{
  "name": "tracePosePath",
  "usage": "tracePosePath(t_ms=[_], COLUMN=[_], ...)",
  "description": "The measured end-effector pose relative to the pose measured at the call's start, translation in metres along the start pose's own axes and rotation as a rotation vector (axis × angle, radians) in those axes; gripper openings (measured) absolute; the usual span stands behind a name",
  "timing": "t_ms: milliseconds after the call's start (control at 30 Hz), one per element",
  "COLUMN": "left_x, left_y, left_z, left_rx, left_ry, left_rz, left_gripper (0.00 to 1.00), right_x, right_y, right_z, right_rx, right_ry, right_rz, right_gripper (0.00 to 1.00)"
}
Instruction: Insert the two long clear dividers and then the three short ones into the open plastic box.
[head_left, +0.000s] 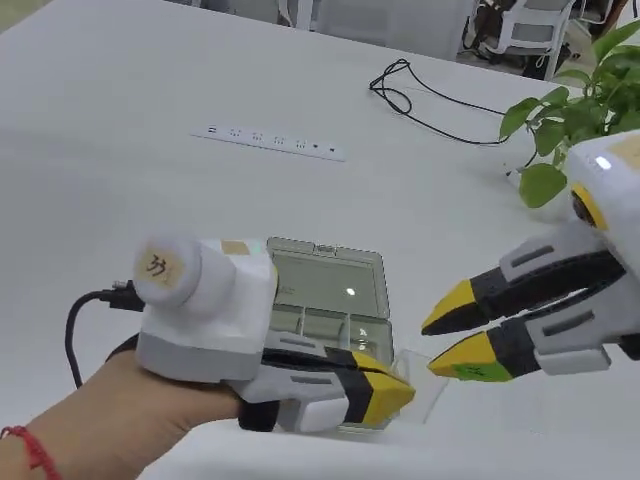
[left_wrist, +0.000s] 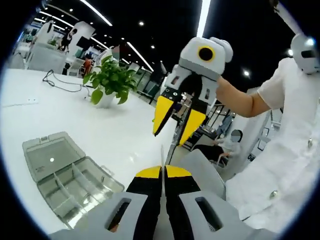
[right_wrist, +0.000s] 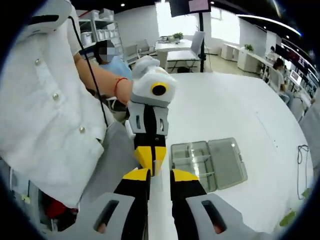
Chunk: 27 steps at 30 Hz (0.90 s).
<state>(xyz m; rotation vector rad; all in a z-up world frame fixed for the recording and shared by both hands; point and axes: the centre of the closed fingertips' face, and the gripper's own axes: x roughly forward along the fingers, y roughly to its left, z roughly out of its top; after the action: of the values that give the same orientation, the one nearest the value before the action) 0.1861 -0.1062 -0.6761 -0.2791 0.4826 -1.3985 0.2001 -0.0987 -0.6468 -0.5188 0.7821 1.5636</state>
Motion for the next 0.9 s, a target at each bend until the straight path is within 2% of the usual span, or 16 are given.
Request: tracePosePath(t_ms=[33, 100, 167, 300, 500, 900], left_x=[-0.001, -0.002, -0.004, -0.005, -0.006, -0.008], left_y=[-0.002, -0.004, -0.006, -0.009, -0.012, -0.013], left_z=[0.0, -0.001, 0.001, 0.001, 0.004, 0.005], left_rx=[0.036, 0.051, 0.103, 0.131, 0.155, 0.159], left_ry=[0.0, 0.004, -0.003, 0.002, -0.02, -0.03], left_rz=[-0.009, -0.021, -0.036, -0.056, -0.07, -0.066], left_gripper=[0.0, 0.0, 0.0, 0.0, 0.0, 0.0], right_x=[0.001, 0.004, 0.006, 0.012, 0.019, 0.022], right_y=[0.0, 0.008, 0.011, 0.014, 0.021, 0.024], right_z=[-0.001, -0.002, 0.0, -0.003, -0.006, -0.008], right_rx=[0.002, 0.014, 0.031, 0.039, 0.025, -0.007], right_ry=[0.002, 0.008, -0.005, 0.006, 0.041, 0.054], right_rz=[0.017, 0.095, 0.129, 0.19, 0.236, 0.239], right_gripper=[0.16, 0.15, 0.15, 0.13, 0.09, 0.03])
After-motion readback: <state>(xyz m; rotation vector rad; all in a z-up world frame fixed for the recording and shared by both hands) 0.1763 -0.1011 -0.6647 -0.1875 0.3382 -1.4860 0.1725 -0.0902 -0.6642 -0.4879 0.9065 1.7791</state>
